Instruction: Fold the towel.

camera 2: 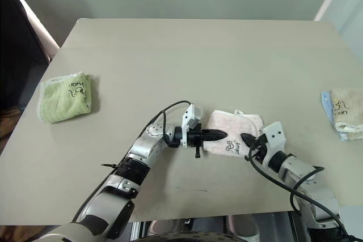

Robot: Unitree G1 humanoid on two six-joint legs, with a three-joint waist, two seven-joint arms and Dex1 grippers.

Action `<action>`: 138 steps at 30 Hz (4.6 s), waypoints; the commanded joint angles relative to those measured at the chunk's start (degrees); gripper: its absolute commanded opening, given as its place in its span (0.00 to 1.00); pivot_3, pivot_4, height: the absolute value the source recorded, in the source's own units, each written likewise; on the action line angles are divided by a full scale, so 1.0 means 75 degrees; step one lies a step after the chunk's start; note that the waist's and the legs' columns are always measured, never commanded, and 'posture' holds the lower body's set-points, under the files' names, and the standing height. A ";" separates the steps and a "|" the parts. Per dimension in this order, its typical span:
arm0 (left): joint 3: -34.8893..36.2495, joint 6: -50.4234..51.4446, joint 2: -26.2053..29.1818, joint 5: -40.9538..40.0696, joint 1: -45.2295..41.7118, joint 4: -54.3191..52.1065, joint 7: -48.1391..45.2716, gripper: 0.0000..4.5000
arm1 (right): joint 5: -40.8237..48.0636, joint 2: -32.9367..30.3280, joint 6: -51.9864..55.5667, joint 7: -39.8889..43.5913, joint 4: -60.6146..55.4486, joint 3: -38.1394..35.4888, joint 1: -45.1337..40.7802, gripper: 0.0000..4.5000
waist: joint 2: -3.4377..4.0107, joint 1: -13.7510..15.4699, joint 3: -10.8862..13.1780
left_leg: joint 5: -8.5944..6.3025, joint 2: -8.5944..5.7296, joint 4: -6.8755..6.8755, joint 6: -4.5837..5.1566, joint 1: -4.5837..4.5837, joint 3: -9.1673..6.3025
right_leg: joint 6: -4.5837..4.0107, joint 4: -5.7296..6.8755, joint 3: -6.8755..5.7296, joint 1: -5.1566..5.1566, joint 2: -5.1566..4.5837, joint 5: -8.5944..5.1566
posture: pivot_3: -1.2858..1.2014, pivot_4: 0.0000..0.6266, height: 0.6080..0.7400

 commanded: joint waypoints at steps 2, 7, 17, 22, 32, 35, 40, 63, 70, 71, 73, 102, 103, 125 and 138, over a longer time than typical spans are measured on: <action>-0.0089 0.0308 0.0325 -0.0011 0.0249 -0.0118 -0.0593 0.00 | 0.1218 -0.0141 0.0534 0.0292 -0.0711 -0.0948 -0.0179 0.12 | 0.0002 -0.0031 0.0000 | -0.0009 0.0001 -0.0006 -0.0019 -0.0014 0.0003 | -0.0004 0.0002 0.0001 -0.0018 0.0006 -0.0009 | 0.52 0.24 1.00; 0.0382 0.0107 0.0400 -0.0226 0.0161 -0.0356 -0.0501 0.09 | 0.1930 -0.0481 0.1066 0.0403 -0.1089 -0.1350 -0.0380 0.49 | 0.0002 -0.0062 0.0000 | 0.0012 0.0011 -0.0009 -0.0134 -0.0032 0.0006 | -0.0048 0.0041 0.0002 -0.0059 0.0020 -0.0063 | 0.52 0.24 1.00; 0.1347 0.1560 0.0735 -0.1188 0.0032 -0.1967 0.0275 0.85 | 0.2508 -0.1085 0.1574 0.0654 -0.0931 -0.1864 -0.0480 1.00 | -0.0007 -0.0058 0.0008 | 0.0019 0.0025 -0.0013 -0.0133 -0.0127 0.0019 | -0.0026 0.0044 0.0001 -0.0157 0.0022 -0.0043 | 0.52 0.24 1.00; 0.1463 0.2096 0.0969 -0.1455 0.0063 -0.2663 0.0365 0.99 | 0.2576 -0.1274 0.1659 0.0793 -0.0806 -0.1954 -0.0535 1.00 | -0.0007 -0.0030 0.0008 | -0.0017 0.0026 -0.0015 -0.0126 -0.0129 0.0019 | -0.0024 0.0043 0.0001 -0.0161 0.0019 -0.0061 | 0.52 0.24 1.00; 0.1347 0.2807 0.1757 -0.1439 0.0405 -0.3206 0.0527 0.99 | 0.3559 -0.1942 0.2495 0.1048 -0.0596 -0.2885 -0.0429 1.00 | -0.0012 -0.0019 0.0014 | -0.0035 0.0031 -0.0018 -0.0124 -0.0128 0.0028 | -0.0035 0.0044 -0.0001 -0.0173 0.0019 -0.0068 | 0.52 0.24 1.00; 0.1403 0.4386 0.1979 -0.1707 0.0379 -0.3396 0.1161 0.99 | 0.3605 -0.2046 0.2624 0.0968 -0.0503 -0.2979 -0.0464 1.00 | -0.0013 -0.0035 0.0014 | -0.0033 0.0033 -0.0015 -0.0127 -0.0124 0.0032 | -0.0043 0.0047 -0.0001 -0.0172 0.0020 -0.0072 | 0.52 0.24 1.00; 0.2629 0.8031 0.1822 -0.3460 0.0253 -0.3615 0.2292 0.99 | 0.3601 -0.2065 0.2938 0.0588 -0.0542 -0.2941 -0.0580 1.00 | -0.0014 -0.0037 0.0015 | -0.0028 0.0039 -0.0015 -0.0133 -0.0119 0.0038 | -0.0053 0.0054 -0.0004 -0.0173 0.0021 -0.0067 | 0.52 0.24 1.00; 0.3185 1.0776 -0.0081 -0.8086 -0.1267 0.0669 0.7756 0.99 | 0.3390 -0.1837 0.3147 -0.0193 -0.0899 -0.3170 -0.0361 1.00 | -0.0011 0.0189 0.0017 | -0.0016 -0.0015 -0.0005 -0.0104 0.0036 0.0049 | -0.0047 0.0050 0.0042 0.0000 0.0009 -0.0123 | 0.52 0.24 1.00; 0.3393 1.0776 -0.0845 -0.7966 -0.1789 0.1134 0.8242 0.99 | 0.3376 -0.1841 0.3143 -0.0349 -0.0952 -0.3320 -0.0347 1.00 | -0.0014 0.0282 0.0022 | -0.0006 -0.0091 -0.0008 -0.0060 0.0024 0.0047 | 0.0015 0.0053 0.0049 -0.0002 -0.0033 -0.0132 | 0.52 0.24 1.00; 0.3431 1.0776 -0.0944 -0.7861 -0.1821 0.1152 0.8281 0.99 | 0.3355 -0.1831 0.3138 -0.0375 -0.0949 -0.3315 -0.0355 1.00 | -0.0015 0.0282 0.0023 | -0.0005 -0.0107 -0.0011 -0.0052 0.0022 0.0048 | 0.0029 0.0052 0.0050 -0.0003 -0.0067 -0.0133 | 0.52 0.24 1.00; 0.3474 1.0776 -0.1053 -0.7741 -0.1846 0.1164 0.8324 0.99 | 0.3339 -0.1816 0.3137 -0.0406 -0.0958 -0.3312 -0.0357 1.00 | -0.0015 0.0281 0.0026 | 0.0001 -0.0137 -0.0017 -0.0035 0.0019 0.0049 | 0.0053 0.0052 0.0050 -0.0006 -0.0099 -0.0136 | 0.52 0.24 1.00; 0.3887 0.9901 -0.0670 -0.6495 -0.1454 -0.0734 0.6605 0.01 | 0.3030 -0.1646 0.2871 -0.0534 -0.0960 -0.3336 -0.0520 1.00 | -0.0056 0.0223 0.0071 | -0.0003 -0.0251 -0.0022 0.0042 0.0011 0.0082 | 0.0200 0.0047 0.0144 -0.0024 -0.0181 -0.0125 | 0.52 0.24 1.00; 0.4039 0.9868 -0.0630 -0.6519 -0.1510 -0.0727 0.6574 0.01 | 0.3028 -0.1634 0.2864 -0.0531 -0.0942 -0.3337 -0.0554 1.00 | -0.0062 0.0203 0.0076 | -0.0002 -0.0249 -0.0022 0.0041 0.0010 0.0082 | 0.0202 0.0051 0.0144 -0.0029 -0.0180 -0.0124 | 0.52 0.24 1.00; 0.6756 0.7669 0.0696 -0.6639 -0.3799 0.0039 0.7559 0.01 | 0.2650 -0.1481 0.2581 -0.0266 -0.0014 -0.2397 -0.1996 1.00 | -0.0098 0.0127 0.0140 | -0.0006 -0.0245 -0.0039 0.0047 -0.0017 0.0085 | 0.0215 0.0045 0.0150 -0.0067 -0.0179 -0.0112 | 0.52 0.24 1.00; 0.6816 0.4380 0.2711 -0.4755 -0.5152 0.1716 0.6889 0.01 | 0.2237 -0.1454 0.2371 0.0126 0.0596 -0.1843 -0.2620 1.00 | -0.0098 0.0105 0.0141 | -0.0005 -0.0244 -0.0022 0.0046 -0.0153 0.0079 | 0.0208 0.0045 0.0142 -0.0217 -0.0180 -0.0074 | 0.52 0.24 1.00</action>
